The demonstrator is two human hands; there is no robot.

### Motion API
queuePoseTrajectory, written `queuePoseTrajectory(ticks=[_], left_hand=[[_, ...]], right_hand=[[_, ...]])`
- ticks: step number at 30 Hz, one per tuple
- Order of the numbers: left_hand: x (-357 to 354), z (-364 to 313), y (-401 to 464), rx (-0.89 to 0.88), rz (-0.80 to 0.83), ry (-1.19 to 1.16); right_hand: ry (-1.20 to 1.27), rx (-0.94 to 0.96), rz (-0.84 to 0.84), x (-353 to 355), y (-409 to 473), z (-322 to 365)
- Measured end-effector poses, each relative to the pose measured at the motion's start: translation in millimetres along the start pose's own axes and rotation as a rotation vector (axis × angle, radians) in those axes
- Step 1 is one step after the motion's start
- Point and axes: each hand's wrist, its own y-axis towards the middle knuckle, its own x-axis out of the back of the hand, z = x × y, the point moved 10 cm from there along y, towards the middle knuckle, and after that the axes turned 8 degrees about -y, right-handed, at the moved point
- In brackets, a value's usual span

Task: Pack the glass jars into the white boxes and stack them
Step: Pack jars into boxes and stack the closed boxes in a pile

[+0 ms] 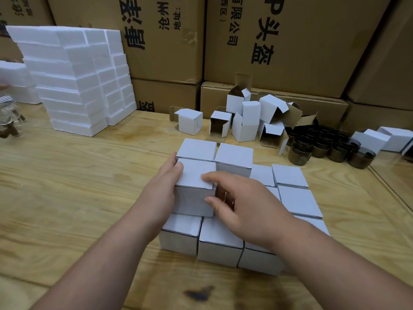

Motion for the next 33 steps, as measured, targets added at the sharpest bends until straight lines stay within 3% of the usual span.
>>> queuePoseTrajectory(ticks=[2,4,6,9,12,20,33], left_hand=[[1.1,-3.1,-0.4,-0.017,-0.006,0.011],[3.8,-5.8,0.6,-0.02,-0.014,-0.024],[2.1,-8.1,2.6,-0.005,0.014,-0.096],[-4.3,-3.9,6.7,0.036,0.074,-0.177],[-7.7,0.7,11.9,0.059,0.086,-0.165],[-6.9,-2.3,13.5,0.026,0.005,-0.132],[-2.1,-3.1,11.2,0.012,-0.189,-0.12]], right_hand=[[0.019,0.038,-0.112,15.0,-1.7,1.1],[0.051,0.049,-0.359,45.5,-5.5,-6.9],[0.092,-0.069,-0.465,63.4,-3.0,-34.9],[0.182,-0.365,-0.134,35.6,9.4,-87.5],[0.388,-0.436,0.016,5.6,8.1,-113.7],[0.566,-0.428,-0.025,-15.2,8.2,-131.5],[0.568,-0.403,-0.024,-8.9,5.6,-134.4]])
